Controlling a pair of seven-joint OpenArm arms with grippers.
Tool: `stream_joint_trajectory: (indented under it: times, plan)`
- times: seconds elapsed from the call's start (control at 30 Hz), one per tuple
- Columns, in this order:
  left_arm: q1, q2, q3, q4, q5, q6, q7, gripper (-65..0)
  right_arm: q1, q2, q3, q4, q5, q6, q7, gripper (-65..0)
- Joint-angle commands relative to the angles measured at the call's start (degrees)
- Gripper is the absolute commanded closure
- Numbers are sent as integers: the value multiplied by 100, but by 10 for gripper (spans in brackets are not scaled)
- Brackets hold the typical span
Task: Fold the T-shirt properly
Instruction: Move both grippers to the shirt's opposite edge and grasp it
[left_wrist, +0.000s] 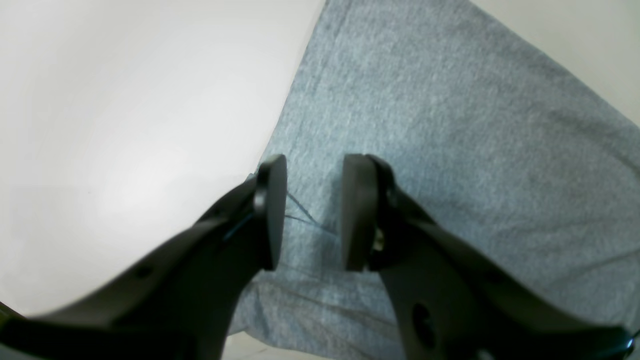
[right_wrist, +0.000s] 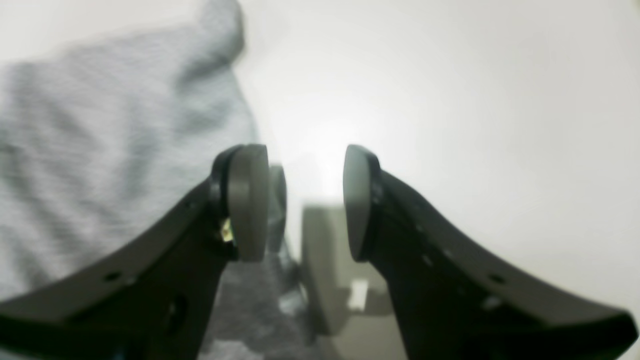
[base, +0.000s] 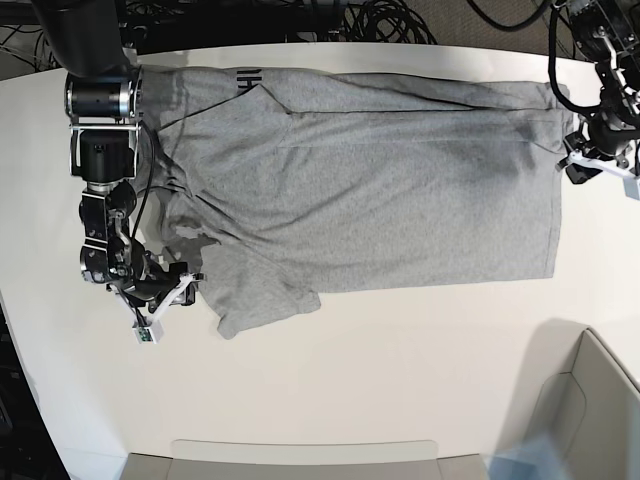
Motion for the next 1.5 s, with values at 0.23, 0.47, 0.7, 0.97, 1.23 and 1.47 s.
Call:
stream_joint_trajectory:
  times: [0.23, 0.47, 0.7, 0.97, 1.23, 1.47]
  plan:
    - [-76, -101, -59, 86, -59, 11, -66, -182, 234, -57, -150, -503, 68, 70, 242, -247]
    - [-727, -154, -32, -512, -32, 2, -66, -184, 49, -198, -1117, -503, 103, 404, 233, -247]
    - [-2072, -919, 1647, -2156, -32, 2, -646, -220, 75, -224, -1135, -495, 112, 404, 233, -247]
    - [-4032, -1543, 3379, -4969, -24, 11, -1904, -224, 49, -189, -1126, -495, 112, 404, 75, -247]
    - [-4902, -1534, 4504, -6463, -24, 28, -2589, -224, 67, -207, -1126, -486, 112, 404, 57, -247]
    - [-4832, -1508, 4565, -6525, -24, 19, -2633, -224, 58, -224, -1161, -486, 112, 404, 66, -247]
